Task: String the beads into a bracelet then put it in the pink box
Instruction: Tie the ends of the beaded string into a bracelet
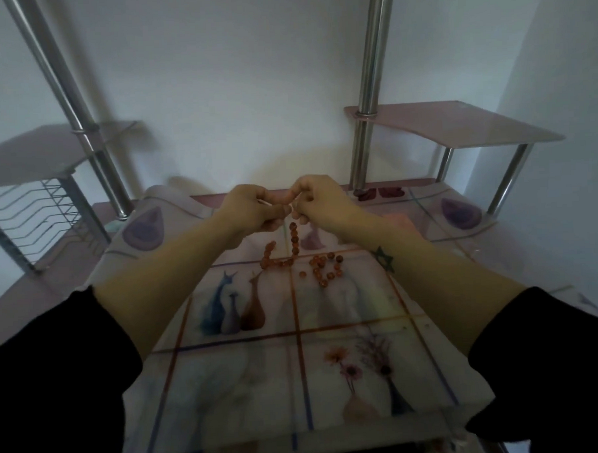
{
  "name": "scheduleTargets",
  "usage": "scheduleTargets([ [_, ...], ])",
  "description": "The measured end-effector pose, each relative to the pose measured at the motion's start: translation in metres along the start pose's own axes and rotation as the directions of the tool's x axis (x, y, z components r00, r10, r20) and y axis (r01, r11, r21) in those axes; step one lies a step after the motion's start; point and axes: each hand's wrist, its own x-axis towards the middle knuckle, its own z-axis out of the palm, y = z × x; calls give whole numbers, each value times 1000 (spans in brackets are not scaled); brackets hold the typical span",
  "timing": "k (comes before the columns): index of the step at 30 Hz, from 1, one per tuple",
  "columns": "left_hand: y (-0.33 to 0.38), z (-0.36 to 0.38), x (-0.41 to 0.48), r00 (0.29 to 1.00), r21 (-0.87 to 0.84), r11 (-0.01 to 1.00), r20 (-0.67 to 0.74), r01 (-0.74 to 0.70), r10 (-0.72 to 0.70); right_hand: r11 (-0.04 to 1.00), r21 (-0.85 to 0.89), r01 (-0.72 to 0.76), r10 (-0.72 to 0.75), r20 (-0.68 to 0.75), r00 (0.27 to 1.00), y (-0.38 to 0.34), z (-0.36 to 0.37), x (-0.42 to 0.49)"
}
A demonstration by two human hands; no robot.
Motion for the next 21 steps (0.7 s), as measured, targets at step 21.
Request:
scheduleTargets([
  [21, 1, -17, -22, 973, -349, 919, 199, 184, -119, 968, -177, 176, -147, 164, 975, -22, -10, 11],
])
